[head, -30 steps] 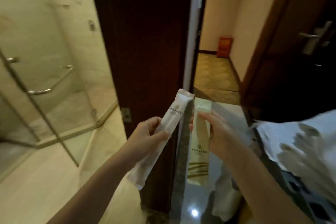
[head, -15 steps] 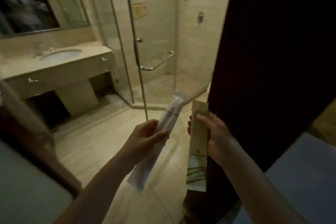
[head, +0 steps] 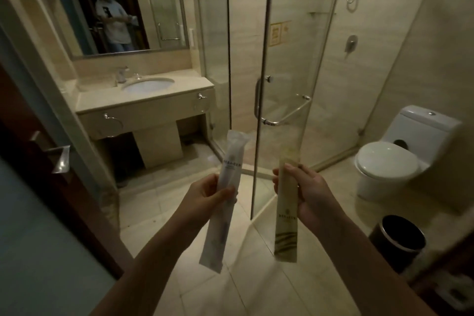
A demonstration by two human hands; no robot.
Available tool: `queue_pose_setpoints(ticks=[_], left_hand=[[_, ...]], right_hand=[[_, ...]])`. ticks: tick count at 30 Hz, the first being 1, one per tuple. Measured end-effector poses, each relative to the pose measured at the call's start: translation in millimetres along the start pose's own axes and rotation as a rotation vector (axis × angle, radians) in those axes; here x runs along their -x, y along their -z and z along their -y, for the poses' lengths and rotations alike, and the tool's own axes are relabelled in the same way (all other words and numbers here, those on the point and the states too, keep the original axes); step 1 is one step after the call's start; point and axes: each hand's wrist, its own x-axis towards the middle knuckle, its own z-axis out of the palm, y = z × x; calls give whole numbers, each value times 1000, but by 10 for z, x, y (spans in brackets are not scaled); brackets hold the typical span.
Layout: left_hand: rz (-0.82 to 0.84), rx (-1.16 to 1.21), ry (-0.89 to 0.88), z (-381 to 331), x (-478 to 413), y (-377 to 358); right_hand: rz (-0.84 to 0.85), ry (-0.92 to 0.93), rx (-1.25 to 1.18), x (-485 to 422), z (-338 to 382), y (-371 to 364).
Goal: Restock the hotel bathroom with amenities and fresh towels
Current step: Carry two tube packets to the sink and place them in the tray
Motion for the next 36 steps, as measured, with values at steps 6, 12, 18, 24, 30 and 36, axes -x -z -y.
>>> queue_pose_setpoints(ticks=[6, 12, 18, 24, 30, 36], left_hand=[[-174, 71, 21, 87, -452, 664], [-352, 145, 75, 242, -1068, 1279], [-513, 181, 75, 274, -2139, 1610], [-587, 199, 80, 54, -3226, 1924], [-677, 124, 77, 2, -3864, 2310], [-786, 126, 110, 166, -4392, 2933]], right_hand=[[70, -72, 16, -881, -167, -645], [226, -146, 119, -1798, -372, -1108], [324, -164, 185, -3026, -398, -1359], [364, -257, 252, -4188, -319, -1763], [422, -293, 284, -5117, -360, -2248], [464, -318, 311, -5912, -648, -2860]])
